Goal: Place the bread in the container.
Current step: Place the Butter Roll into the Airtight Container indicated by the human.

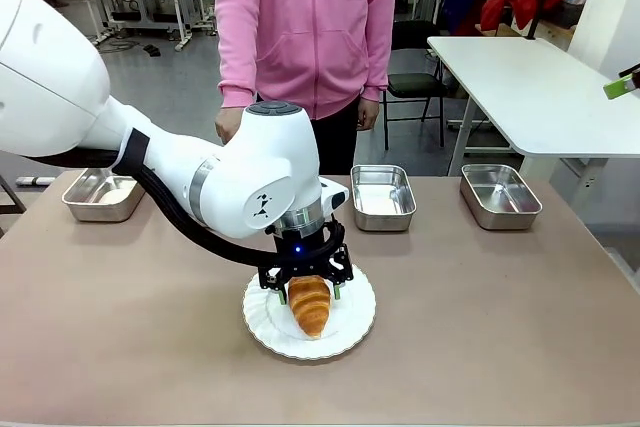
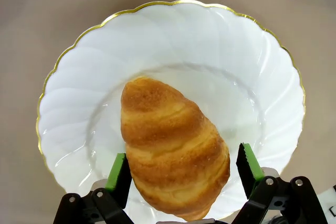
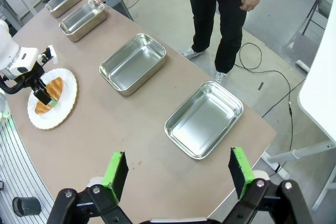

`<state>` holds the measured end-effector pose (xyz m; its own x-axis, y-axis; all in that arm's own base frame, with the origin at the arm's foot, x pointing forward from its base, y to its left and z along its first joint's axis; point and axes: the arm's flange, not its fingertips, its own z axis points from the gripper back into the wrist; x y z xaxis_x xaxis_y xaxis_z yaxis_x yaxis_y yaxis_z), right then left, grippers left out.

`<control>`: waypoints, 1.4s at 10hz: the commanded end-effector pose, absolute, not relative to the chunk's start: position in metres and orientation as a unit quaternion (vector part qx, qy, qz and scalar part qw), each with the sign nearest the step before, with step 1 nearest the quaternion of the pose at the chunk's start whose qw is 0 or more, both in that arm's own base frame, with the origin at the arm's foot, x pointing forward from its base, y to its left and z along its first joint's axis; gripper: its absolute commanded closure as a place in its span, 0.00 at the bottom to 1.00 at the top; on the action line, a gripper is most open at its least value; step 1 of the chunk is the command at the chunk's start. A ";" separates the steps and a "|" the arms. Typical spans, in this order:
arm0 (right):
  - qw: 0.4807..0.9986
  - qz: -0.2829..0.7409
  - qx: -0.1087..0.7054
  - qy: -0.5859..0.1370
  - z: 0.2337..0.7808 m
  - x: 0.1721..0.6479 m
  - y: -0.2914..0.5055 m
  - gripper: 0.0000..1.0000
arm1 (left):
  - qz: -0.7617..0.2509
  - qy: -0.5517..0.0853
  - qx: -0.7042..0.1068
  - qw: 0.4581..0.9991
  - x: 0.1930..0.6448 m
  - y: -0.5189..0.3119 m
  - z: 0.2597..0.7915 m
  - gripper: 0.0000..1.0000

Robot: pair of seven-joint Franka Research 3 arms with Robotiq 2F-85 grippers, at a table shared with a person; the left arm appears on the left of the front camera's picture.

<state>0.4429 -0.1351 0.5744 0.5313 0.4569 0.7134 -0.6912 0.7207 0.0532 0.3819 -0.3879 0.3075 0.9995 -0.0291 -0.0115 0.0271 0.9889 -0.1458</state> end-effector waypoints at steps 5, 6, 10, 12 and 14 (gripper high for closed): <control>0.854 0.335 0.172 -0.358 0.576 0.444 -0.135 0.00 | -0.034 0.003 -0.040 0.999 0.382 -0.396 0.306 0.47; 0.854 0.335 0.172 -0.358 0.576 0.444 -0.135 0.00 | -0.066 -0.014 -0.052 0.996 0.382 -0.395 0.306 0.59; 0.854 0.335 0.172 -0.358 0.576 0.444 -0.135 0.00 | -0.031 0.006 -0.056 0.998 0.380 -0.390 0.308 0.59; 0.854 0.335 0.172 -0.358 0.576 0.444 -0.135 0.00 | -0.031 0.006 -0.056 0.998 0.380 -0.390 0.308 0.59; 0.854 0.335 0.172 -0.358 0.576 0.444 -0.135 0.00 | -0.046 -0.023 -0.058 0.997 0.386 -0.379 0.332 0.59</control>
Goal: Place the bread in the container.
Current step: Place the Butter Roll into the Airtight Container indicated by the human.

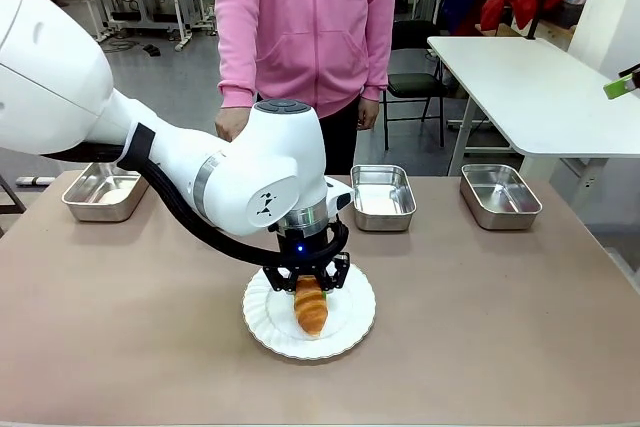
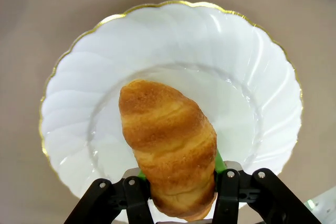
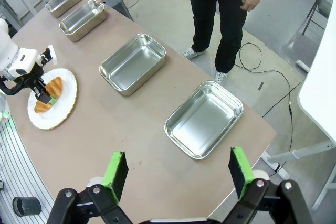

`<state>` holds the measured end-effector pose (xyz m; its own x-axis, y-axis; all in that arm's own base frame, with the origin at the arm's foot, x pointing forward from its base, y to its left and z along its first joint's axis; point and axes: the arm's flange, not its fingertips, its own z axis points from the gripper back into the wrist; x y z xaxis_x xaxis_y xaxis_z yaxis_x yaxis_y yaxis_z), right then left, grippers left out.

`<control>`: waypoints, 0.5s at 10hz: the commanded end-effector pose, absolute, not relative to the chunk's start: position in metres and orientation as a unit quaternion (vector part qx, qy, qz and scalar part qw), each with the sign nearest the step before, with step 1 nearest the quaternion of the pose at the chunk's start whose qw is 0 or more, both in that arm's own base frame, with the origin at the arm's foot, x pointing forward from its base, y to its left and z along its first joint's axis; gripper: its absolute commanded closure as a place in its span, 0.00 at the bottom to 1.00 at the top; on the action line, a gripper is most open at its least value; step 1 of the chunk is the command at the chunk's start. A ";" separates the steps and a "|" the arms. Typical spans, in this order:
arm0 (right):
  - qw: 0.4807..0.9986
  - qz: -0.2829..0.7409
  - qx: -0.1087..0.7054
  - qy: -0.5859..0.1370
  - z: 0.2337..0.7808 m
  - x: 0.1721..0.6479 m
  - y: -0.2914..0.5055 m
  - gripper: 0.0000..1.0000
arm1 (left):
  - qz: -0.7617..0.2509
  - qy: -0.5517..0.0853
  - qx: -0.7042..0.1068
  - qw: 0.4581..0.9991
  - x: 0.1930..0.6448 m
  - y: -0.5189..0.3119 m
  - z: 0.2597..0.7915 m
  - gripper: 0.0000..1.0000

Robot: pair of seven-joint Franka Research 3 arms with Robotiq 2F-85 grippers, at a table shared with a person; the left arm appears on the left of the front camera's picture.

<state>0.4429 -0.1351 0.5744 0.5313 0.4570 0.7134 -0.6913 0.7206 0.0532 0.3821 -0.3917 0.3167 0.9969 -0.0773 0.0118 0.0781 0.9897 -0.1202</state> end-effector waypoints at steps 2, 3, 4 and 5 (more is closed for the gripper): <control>0.854 0.335 0.172 -0.358 0.576 0.444 -0.135 0.00 | -0.061 -0.055 -0.062 0.995 0.433 -0.336 0.383 0.59; 0.854 0.335 0.172 -0.358 0.576 0.444 -0.135 0.00 | -0.076 -0.051 -0.075 0.993 0.452 -0.319 0.407 0.59; 0.854 0.335 0.172 -0.358 0.576 0.444 -0.135 0.00 | -0.090 -0.050 -0.067 0.992 0.469 -0.302 0.430 0.59; 0.854 0.335 0.172 -0.358 0.576 0.444 -0.135 0.00 | -0.132 -0.024 -0.081 0.988 0.496 -0.268 0.453 0.59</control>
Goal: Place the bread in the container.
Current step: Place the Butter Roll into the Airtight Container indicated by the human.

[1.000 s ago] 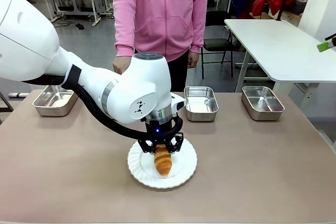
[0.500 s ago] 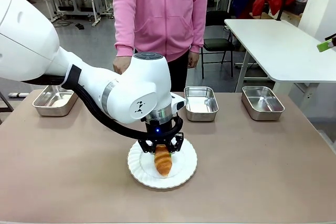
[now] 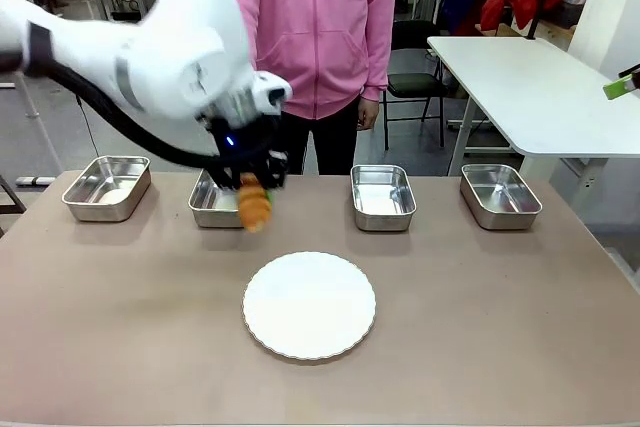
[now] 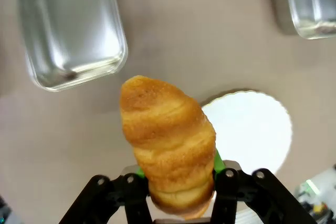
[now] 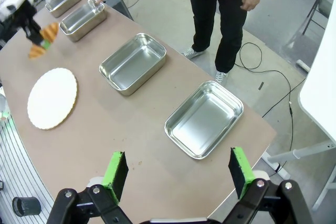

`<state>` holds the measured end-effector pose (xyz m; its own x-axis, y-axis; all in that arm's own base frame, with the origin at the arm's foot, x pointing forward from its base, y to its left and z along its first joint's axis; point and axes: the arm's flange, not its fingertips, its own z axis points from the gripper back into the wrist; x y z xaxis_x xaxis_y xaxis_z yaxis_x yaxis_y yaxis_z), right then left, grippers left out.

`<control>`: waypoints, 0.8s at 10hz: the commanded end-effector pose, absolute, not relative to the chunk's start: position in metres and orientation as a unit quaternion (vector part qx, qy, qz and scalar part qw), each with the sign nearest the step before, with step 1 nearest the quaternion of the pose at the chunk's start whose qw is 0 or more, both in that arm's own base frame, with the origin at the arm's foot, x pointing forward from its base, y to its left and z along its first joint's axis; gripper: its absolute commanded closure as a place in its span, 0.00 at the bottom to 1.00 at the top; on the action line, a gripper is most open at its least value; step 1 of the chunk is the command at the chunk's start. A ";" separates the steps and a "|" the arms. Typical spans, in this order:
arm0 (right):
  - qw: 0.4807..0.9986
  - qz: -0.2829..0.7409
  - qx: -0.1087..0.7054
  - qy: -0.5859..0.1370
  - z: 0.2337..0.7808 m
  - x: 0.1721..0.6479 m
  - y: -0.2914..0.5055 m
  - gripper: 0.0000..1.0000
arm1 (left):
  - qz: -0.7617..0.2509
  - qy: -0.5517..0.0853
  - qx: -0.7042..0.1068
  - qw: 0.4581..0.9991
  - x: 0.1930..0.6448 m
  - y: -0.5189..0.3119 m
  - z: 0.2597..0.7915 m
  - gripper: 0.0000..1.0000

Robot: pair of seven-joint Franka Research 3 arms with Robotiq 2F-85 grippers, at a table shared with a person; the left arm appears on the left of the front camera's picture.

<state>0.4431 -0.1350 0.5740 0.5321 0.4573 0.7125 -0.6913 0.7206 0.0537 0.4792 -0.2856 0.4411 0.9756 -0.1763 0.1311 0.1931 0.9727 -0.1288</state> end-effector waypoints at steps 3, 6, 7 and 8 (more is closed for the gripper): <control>0.854 0.335 0.172 -0.358 0.576 0.444 -0.135 0.00 | -0.125 -0.038 -0.121 0.984 0.556 -0.196 0.483 0.59; 0.854 0.335 0.172 -0.358 0.576 0.444 -0.135 0.00 | -0.136 -0.038 -0.097 0.985 0.596 -0.197 0.446 0.59; 0.854 0.335 0.172 -0.358 0.576 0.444 -0.135 0.00 | -0.123 -0.038 -0.108 0.986 0.574 -0.181 0.468 0.59; 0.854 0.335 0.172 -0.358 0.576 0.444 -0.135 0.00 | -0.123 -0.038 -0.108 0.986 0.574 -0.181 0.468 0.59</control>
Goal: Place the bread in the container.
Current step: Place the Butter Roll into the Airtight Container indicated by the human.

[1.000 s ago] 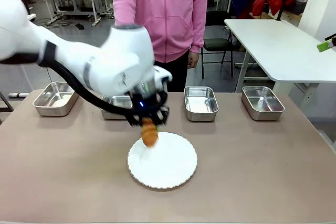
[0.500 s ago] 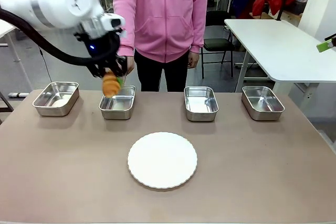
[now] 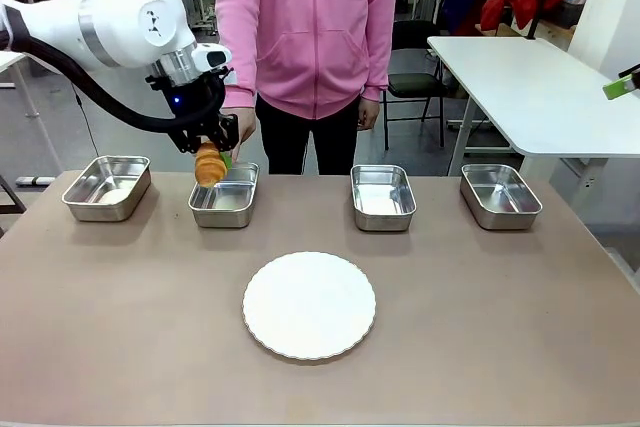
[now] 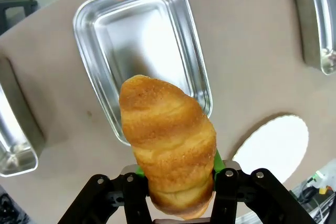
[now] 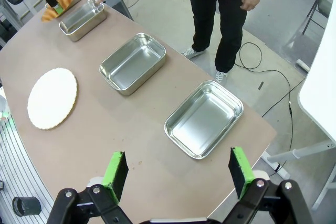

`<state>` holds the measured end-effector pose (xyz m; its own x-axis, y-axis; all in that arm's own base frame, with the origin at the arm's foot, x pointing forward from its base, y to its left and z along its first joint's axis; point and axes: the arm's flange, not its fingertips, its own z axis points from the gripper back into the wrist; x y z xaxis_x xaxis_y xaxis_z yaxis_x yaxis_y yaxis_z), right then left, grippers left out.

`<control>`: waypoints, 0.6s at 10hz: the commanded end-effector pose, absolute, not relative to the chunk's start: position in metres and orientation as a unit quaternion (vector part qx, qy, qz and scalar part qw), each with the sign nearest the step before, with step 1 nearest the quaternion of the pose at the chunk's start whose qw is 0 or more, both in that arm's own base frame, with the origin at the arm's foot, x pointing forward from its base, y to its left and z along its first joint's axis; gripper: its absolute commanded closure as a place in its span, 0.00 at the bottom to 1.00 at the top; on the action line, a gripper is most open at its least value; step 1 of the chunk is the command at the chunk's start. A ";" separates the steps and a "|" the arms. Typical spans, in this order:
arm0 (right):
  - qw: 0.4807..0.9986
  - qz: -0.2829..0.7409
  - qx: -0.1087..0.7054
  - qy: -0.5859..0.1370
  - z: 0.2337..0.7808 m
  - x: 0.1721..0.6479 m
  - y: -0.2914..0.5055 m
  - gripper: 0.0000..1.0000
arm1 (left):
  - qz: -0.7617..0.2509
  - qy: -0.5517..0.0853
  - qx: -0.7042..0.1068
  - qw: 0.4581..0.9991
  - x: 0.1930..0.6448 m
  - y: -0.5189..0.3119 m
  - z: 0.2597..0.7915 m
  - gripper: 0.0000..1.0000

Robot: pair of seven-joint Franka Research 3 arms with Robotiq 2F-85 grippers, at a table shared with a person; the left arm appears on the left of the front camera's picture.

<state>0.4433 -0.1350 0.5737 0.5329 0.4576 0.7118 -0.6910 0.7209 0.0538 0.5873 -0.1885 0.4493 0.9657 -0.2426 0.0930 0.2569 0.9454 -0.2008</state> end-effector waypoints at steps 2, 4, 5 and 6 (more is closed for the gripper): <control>0.854 0.335 0.172 -0.358 0.576 0.444 -0.135 0.00 | -0.127 -0.034 -0.106 0.986 0.587 -0.189 0.449 0.59; 0.854 0.335 0.172 -0.358 0.576 0.444 -0.135 0.00 | -0.146 0.000 -0.129 0.981 0.615 -0.176 0.437 0.59; 0.854 0.335 0.172 -0.358 0.576 0.444 -0.135 0.00 | -0.154 0.003 -0.133 0.979 0.624 -0.175 0.433 0.59; 0.854 0.335 0.172 -0.358 0.576 0.444 -0.135 0.00 | -0.154 0.004 -0.130 0.979 0.631 -0.175 0.428 0.59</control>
